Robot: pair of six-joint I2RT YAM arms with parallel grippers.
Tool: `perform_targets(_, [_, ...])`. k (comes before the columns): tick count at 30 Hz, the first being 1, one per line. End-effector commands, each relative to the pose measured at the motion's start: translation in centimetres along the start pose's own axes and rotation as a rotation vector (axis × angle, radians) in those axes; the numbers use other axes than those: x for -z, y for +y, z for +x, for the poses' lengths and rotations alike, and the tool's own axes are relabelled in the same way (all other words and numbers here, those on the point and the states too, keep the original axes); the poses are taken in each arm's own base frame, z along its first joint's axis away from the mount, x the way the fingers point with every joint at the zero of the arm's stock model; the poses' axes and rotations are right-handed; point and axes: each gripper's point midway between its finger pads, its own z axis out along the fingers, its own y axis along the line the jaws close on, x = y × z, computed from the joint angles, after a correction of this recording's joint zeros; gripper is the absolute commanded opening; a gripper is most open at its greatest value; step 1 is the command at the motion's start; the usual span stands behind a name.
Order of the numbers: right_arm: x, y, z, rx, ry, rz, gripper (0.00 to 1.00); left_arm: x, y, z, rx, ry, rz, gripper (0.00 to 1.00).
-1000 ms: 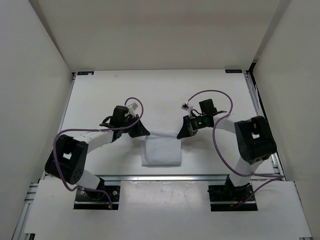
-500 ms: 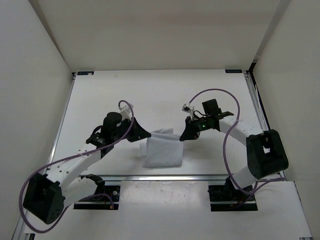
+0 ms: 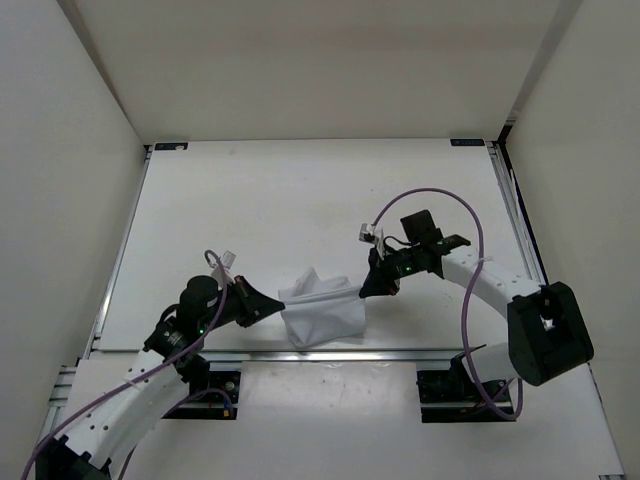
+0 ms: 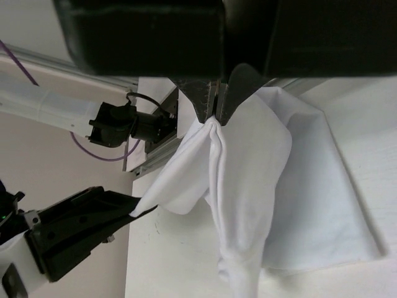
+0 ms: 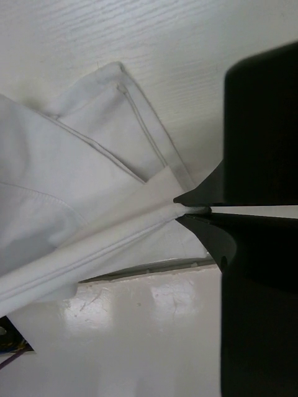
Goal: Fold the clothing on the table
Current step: Fold the skirt
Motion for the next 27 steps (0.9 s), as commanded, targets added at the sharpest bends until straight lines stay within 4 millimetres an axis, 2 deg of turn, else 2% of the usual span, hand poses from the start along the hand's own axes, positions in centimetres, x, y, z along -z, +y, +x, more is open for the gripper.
perform_targets(1, [0.3,-1.5,1.1,0.067,0.047,0.095,0.0,0.4,2.5,0.0,0.085,-0.034,-0.064,0.0])
perform_targets(5, [-0.6,-1.3,0.7,0.106,0.048,0.086,0.0,-0.1,3.2,-0.3,0.118,-0.047,-0.058,0.0])
perform_targets(11, [-2.2,-1.1,-0.2,0.17,0.046,0.092,0.0,-1.4,3.1,-0.1,0.086,-0.008,-0.067,0.0])
perform_targets(13, [-2.6,-2.2,-0.5,0.17,0.043,0.141,0.0,-1.6,3.1,-0.2,0.065,-0.001,-0.075,0.0])
perform_targets(14, [-2.8,-2.3,-0.2,0.147,0.047,0.152,0.0,-1.6,3.1,-0.4,0.068,-0.006,-0.081,0.0])
perform_targets(16, [-3.2,-4.1,0.5,0.089,0.062,0.228,0.0,-1.6,3.2,-0.9,0.06,-0.014,-0.085,0.0])
perform_targets(17, [-3.1,-4.3,0.6,0.072,0.061,0.242,0.06,-1.6,3.6,-1.2,0.074,-0.023,-0.105,0.0])
perform_targets(18, [-3.0,-5.1,0.5,0.038,0.056,0.28,0.31,-1.6,3.8,-1.5,0.061,-0.028,-0.112,0.08])
perform_targets(19, [-2.6,-5.7,0.3,-0.004,0.041,0.295,0.62,-1.4,3.9,-2.2,0.053,-0.05,-0.121,0.27])
perform_targets(20, [-2.3,-6.3,0.2,-0.038,0.03,0.313,0.7,-1.1,3.8,-3.0,0.057,-0.065,-0.142,0.47])
perform_targets(21, [-0.6,-8.4,-1.7,-0.116,-0.034,0.402,0.81,0.1,3.5,-5.9,0.005,-0.145,-0.19,0.98])
perform_targets(22, [-0.6,-8.5,-1.8,-0.117,-0.034,0.403,0.81,0.3,2.2,-6.6,-0.009,-0.163,-0.167,0.98])
perform_targets(23, [0.3,-9.4,-2.6,-0.148,-0.067,0.429,0.8,0.8,2.6,-7.8,-0.011,-0.191,-0.192,0.99])
perform_targets(24, [1.2,-10.2,-3.0,-0.172,-0.087,0.452,0.8,1.5,2.1,-9.5,-0.003,-0.233,-0.2,0.99])
perform_targets(25, [1.7,-10.5,-4.4,-0.157,-0.113,0.451,0.78,1.9,1.3,-10.6,-0.006,-0.247,-0.189,0.98])
perform_targets(26, [2.5,-10.7,-5.6,-0.158,-0.144,0.434,0.76,1.9,0.9,-10.6,-0.007,-0.232,-0.174,0.99])
perform_targets(27, [3.0,-10.6,-5.8,-0.166,-0.151,0.413,0.75,1.6,-0.2,-11.0,-0.015,-0.222,-0.156,0.98])
